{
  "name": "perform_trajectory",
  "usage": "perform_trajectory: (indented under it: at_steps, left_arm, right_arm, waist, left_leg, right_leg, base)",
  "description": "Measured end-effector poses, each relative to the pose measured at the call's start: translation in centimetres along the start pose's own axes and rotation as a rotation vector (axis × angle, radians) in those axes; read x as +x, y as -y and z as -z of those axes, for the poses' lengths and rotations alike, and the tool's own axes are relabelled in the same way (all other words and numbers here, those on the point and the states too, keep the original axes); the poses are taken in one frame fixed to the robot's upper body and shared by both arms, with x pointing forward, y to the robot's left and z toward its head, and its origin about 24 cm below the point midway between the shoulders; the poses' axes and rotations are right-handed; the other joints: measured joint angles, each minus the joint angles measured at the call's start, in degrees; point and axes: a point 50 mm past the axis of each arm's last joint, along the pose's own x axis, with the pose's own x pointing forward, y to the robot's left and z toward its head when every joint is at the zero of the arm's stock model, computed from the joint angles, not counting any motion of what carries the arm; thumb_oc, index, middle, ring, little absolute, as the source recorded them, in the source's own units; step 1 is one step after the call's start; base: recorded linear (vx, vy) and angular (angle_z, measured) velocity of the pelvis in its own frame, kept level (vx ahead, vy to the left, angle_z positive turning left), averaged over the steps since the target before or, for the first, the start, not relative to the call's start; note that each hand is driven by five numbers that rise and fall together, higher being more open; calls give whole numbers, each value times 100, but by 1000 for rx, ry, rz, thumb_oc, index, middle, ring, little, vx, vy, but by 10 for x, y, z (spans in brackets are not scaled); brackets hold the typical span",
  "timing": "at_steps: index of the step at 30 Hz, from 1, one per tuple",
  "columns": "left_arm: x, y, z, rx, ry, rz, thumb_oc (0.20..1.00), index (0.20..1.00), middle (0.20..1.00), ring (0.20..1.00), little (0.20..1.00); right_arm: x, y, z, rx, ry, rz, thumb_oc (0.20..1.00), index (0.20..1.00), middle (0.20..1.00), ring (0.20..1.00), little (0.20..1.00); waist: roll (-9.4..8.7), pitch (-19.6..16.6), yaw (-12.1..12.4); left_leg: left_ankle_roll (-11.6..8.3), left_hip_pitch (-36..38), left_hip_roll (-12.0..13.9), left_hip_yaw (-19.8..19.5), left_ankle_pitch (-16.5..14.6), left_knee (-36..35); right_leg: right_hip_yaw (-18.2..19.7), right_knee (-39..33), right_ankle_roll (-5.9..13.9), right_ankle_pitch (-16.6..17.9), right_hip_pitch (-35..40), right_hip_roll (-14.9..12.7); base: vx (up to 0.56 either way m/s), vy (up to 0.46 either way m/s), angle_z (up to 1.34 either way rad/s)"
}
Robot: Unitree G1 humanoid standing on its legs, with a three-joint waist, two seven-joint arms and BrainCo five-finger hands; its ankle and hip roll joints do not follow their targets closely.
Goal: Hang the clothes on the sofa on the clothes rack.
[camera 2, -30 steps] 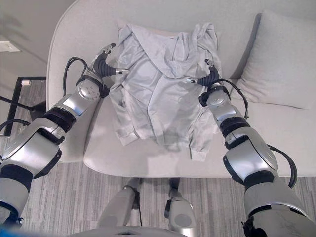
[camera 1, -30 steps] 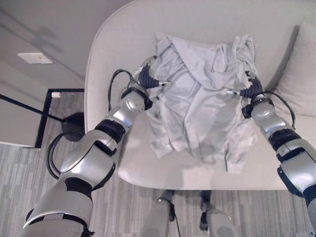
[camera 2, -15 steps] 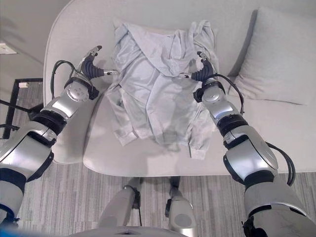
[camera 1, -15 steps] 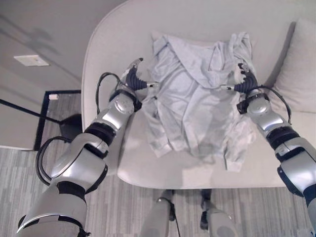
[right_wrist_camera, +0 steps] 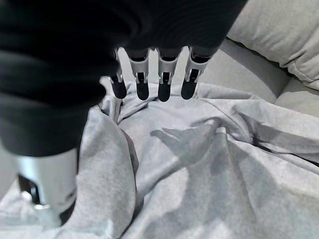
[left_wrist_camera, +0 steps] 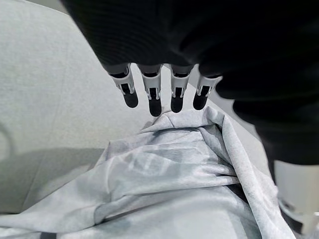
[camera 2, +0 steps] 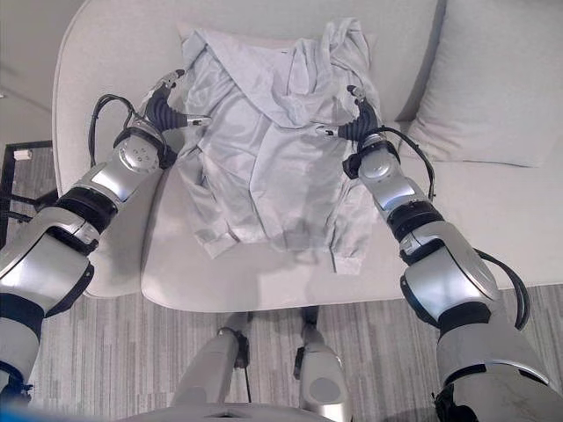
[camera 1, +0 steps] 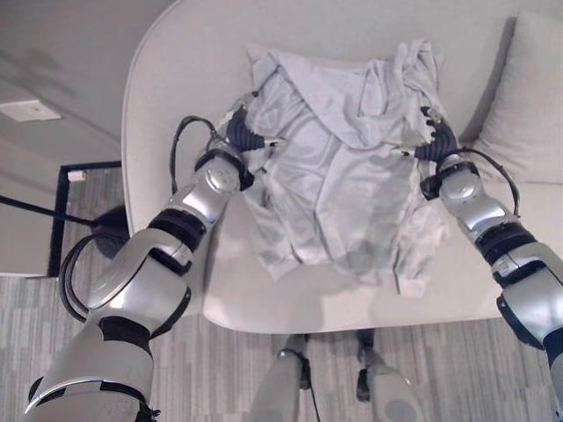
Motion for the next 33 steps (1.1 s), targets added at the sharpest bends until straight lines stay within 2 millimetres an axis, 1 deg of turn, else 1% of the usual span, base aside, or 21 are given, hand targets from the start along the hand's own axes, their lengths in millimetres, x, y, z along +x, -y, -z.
perform_trajectory:
  at_steps: [2,5,6,7,11,12,14,17,18,20,22,24,26,27,28,30,32,33]
  left_arm:
    - [1,0,-2,9,6,2,1000,1000,1000,1000,1000]
    - [4,-4,-7,28,20,-3,1000,1000,1000,1000,1000]
    - [5,-7,-8,34,22,-8,1000,1000,1000,1000,1000]
    - [7,-11,-8,43,15,-18,1000,1000,1000,1000,1000]
    - [9,-14,-8,55,11,-26,1000,1000,1000,1000,1000]
    - [10,-20,-8,66,12,-38,1000,1000,1000,1000,1000]
    - [12,-26,-7,122,8,-42,1000,1000,1000,1000,1000]
    - [13,-37,-3,160,-2,-63,1000,1000,1000,1000,1000]
    - [14,-44,-4,175,-2,-74,1000,1000,1000,1000,1000]
    - [14,-50,-2,203,-6,-83,1000,1000,1000,1000,1000]
    - [15,-53,-3,228,-4,-86,1000,1000,1000,1000,1000]
    - [17,-56,-5,305,-1,-76,1000,1000,1000,1000,1000]
    - [17,-56,-5,313,0,-69,1000,1000,1000,1000,1000]
    - [19,-63,-5,357,-14,-75,1000,1000,1000,1000,1000]
    - [21,-70,-7,363,-20,-91,1000,1000,1000,1000,1000]
    - [25,-77,-18,395,1,-96,1000,1000,1000,1000,1000]
    - [27,-83,-22,412,4,-107,1000,1000,1000,1000,1000]
    - [27,-82,-23,412,6,-104,1000,1000,1000,1000,1000]
  right_arm:
    - [0,5,2,-9,-4,11,1000,1000,1000,1000,1000]
    - [0,18,5,-30,-8,44,1000,1000,1000,1000,1000]
    - [1,23,6,-37,-11,58,1000,1000,1000,1000,1000]
    - [0,32,11,-54,-28,80,1000,1000,1000,1000,1000]
    - [0,40,17,-71,-51,107,1000,1000,1000,1000,1000]
    - [1,46,13,-74,-42,122,1000,1000,1000,1000,1000]
    - [4,52,10,-78,-40,139,1000,1000,1000,1000,1000]
    - [8,63,2,-111,-29,165,1000,1000,1000,1000,1000]
    - [10,69,-2,-125,-19,177,1000,1000,1000,1000,1000]
    - [11,79,-6,-144,-14,199,1000,1000,1000,1000,1000]
    - [13,84,-7,-182,-21,205,1000,1000,1000,1000,1000]
    - [14,91,-8,-216,-30,216,1000,1000,1000,1000,1000]
    - [14,91,-8,-222,-31,209,1000,1000,1000,1000,1000]
    - [18,94,-13,-274,-36,202,1000,1000,1000,1000,1000]
    - [20,98,-19,-277,-30,216,1000,1000,1000,1000,1000]
    - [26,101,-38,-290,7,220,1000,1000,1000,1000,1000]
    - [30,97,-55,-259,44,206,1000,1000,1000,1000,1000]
    - [31,94,-55,-267,46,195,1000,1000,1000,1000,1000]
  waist:
    - [0,0,-7]
    - [0,-1,-10]
    - [0,0,-12]
    - [0,-1,-17]
    - [0,-1,-23]
    - [0,0,-29]
    - [-1,0,-29]
    - [-1,0,-30]
    - [-1,0,-31]
    - [-2,0,-28]
    - [-2,0,-22]
    - [-2,0,-22]
    - [-3,0,-25]
    - [-3,1,-19]
    - [-4,1,-20]
    - [-5,2,-11]
    - [-6,2,-7]
    - [-6,2,-5]
  left_leg:
    - [-4,-4,1,6,-3,0]
    - [-9,-67,6,7,-7,0]
    - [-4,-102,7,9,-3,0]
    - [6,-163,1,25,4,0]
    - [9,-215,-4,33,7,1]
    - [11,-267,1,40,8,1]
    - [12,-294,1,46,8,1]
    - [11,-343,1,58,8,0]
    - [11,-389,8,54,9,1]
    - [21,-441,4,55,18,1]
    - [24,-503,2,48,20,2]
    - [32,-594,-3,32,26,2]
    - [35,-609,-13,26,28,2]
    - [43,-701,-10,28,35,3]
    - [61,-781,-5,23,49,3]
    - [67,-896,-10,15,54,3]
    - [67,-995,-11,12,59,4]
    - [67,-998,-11,4,59,4]
  right_leg:
    - [5,0,1,-1,-11,-1]
    - [8,0,6,7,-81,4]
    - [11,0,6,16,-117,5]
    - [28,1,12,32,-179,-4]
    - [32,1,13,33,-241,-11]
    - [39,2,13,34,-295,-7]
    - [43,2,13,34,-323,-8]
    - [63,2,13,33,-380,-9]
    - [61,2,11,35,-426,0]
    - [58,2,14,41,-476,-5]
    - [47,3,15,41,-533,-4]
    - [29,3,18,44,-613,-6]
    - [18,3,19,44,-627,-16]
    - [23,3,19,44,-716,-13]
    - [18,4,18,54,-796,-3]
    - [11,4,18,56,-910,-8]
    - [7,5,18,56,-1004,-7]
    - [0,5,18,56,-1005,-7]
  base:
    - [0,0,0]
    - [0,0,0]
    - [2,0,-5]
    - [11,0,-5]
    - [2,1,-1]
    - [0,0,0]
    - [0,0,0]
    - [3,-3,-1]
    - [0,0,0]
    - [0,0,0]
    - [0,0,0]
    - [-3,-2,4]
    - [-3,-2,2]
    - [0,0,0]
    - [0,0,0]
    - [0,0,0]
    - [-4,-32,2]
    - [-3,-26,4]
